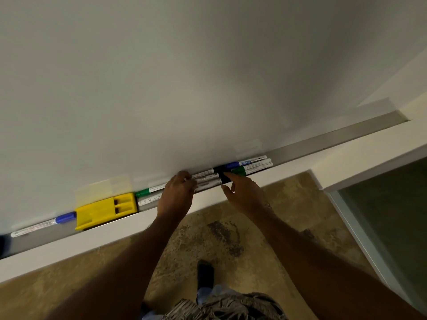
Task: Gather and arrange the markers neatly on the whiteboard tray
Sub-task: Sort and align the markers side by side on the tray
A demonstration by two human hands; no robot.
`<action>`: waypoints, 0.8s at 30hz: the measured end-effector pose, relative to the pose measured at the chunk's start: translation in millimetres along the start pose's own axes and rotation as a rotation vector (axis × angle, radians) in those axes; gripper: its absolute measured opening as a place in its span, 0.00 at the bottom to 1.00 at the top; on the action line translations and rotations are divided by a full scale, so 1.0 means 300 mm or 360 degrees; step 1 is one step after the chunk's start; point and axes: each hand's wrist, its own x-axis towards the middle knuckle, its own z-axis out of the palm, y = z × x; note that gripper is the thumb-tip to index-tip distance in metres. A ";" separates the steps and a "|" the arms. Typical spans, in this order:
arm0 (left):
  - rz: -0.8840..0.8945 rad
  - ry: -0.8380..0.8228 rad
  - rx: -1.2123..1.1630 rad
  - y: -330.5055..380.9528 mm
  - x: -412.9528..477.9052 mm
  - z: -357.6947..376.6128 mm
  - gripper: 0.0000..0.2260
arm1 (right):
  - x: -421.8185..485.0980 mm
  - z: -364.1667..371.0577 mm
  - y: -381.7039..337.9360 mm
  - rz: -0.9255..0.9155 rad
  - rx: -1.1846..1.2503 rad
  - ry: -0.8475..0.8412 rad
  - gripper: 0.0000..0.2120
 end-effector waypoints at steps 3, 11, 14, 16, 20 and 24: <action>0.0032 -0.0007 0.0019 -0.001 -0.003 -0.001 0.06 | -0.004 -0.004 -0.003 -0.0012 -0.0028 0.0011 0.23; 0.0153 -0.0019 0.0022 0.034 -0.120 -0.020 0.07 | -0.026 0.004 -0.017 -0.0003 0.0078 0.0246 0.12; 0.0129 -0.0106 0.0004 0.016 -0.193 -0.015 0.08 | -0.035 0.020 -0.049 -0.0036 0.0133 0.0194 0.11; 0.0067 -0.0116 0.0031 -0.016 -0.232 -0.022 0.09 | -0.041 0.032 -0.076 -0.0070 0.0143 0.0173 0.10; -0.0059 -0.0037 0.0094 -0.104 -0.272 -0.070 0.07 | -0.058 0.065 -0.137 -0.0169 0.0161 0.0166 0.10; -0.0152 0.0042 0.0168 -0.171 -0.259 -0.125 0.06 | -0.057 0.095 -0.203 -0.0242 0.0194 0.0075 0.10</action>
